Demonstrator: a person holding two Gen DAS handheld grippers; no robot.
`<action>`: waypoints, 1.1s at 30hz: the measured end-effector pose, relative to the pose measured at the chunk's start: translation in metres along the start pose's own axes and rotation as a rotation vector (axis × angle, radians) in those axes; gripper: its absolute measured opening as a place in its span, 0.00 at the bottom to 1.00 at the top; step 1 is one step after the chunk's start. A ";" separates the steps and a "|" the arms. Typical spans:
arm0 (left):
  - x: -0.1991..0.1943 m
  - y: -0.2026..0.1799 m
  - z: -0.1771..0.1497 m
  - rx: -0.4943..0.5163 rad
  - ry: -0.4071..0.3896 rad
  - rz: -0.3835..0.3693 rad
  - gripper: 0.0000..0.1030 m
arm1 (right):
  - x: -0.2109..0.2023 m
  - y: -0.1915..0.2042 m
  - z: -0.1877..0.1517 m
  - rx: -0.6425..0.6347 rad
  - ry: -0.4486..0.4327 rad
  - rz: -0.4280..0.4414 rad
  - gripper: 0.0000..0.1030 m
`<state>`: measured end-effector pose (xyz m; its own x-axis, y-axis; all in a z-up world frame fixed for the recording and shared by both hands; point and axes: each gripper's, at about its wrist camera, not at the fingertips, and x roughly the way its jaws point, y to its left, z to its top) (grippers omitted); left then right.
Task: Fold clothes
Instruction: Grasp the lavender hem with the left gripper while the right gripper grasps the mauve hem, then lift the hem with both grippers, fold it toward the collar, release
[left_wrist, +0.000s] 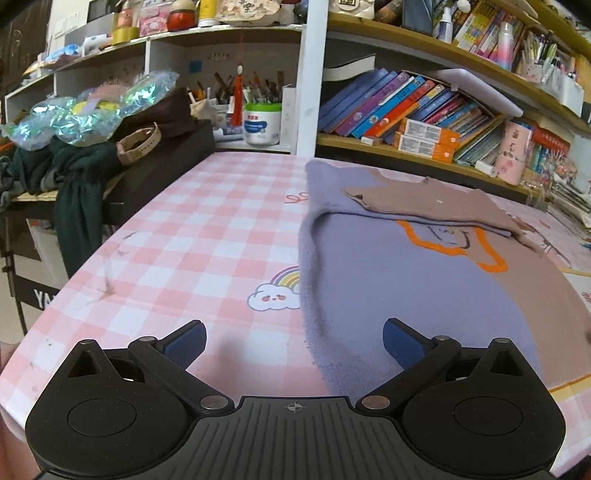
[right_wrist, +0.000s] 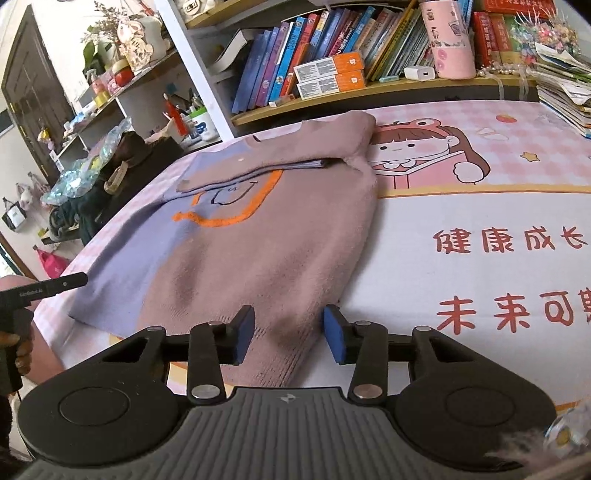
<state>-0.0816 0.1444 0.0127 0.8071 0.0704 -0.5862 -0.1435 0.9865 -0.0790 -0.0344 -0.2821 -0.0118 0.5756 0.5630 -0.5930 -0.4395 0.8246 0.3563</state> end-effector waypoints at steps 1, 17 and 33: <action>0.000 0.000 0.000 0.000 0.000 -0.007 0.99 | 0.000 0.000 0.000 0.000 0.000 -0.001 0.38; 0.011 0.005 0.001 -0.057 0.025 -0.050 0.24 | 0.004 -0.006 0.003 0.001 0.014 -0.003 0.11; 0.008 0.007 0.011 -0.123 0.037 -0.238 0.16 | 0.003 -0.025 0.012 0.211 -0.030 0.162 0.13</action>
<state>-0.0697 0.1537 0.0160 0.8050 -0.1687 -0.5688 -0.0232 0.9490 -0.3143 -0.0135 -0.3007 -0.0135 0.5311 0.6872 -0.4957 -0.3755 0.7153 0.5893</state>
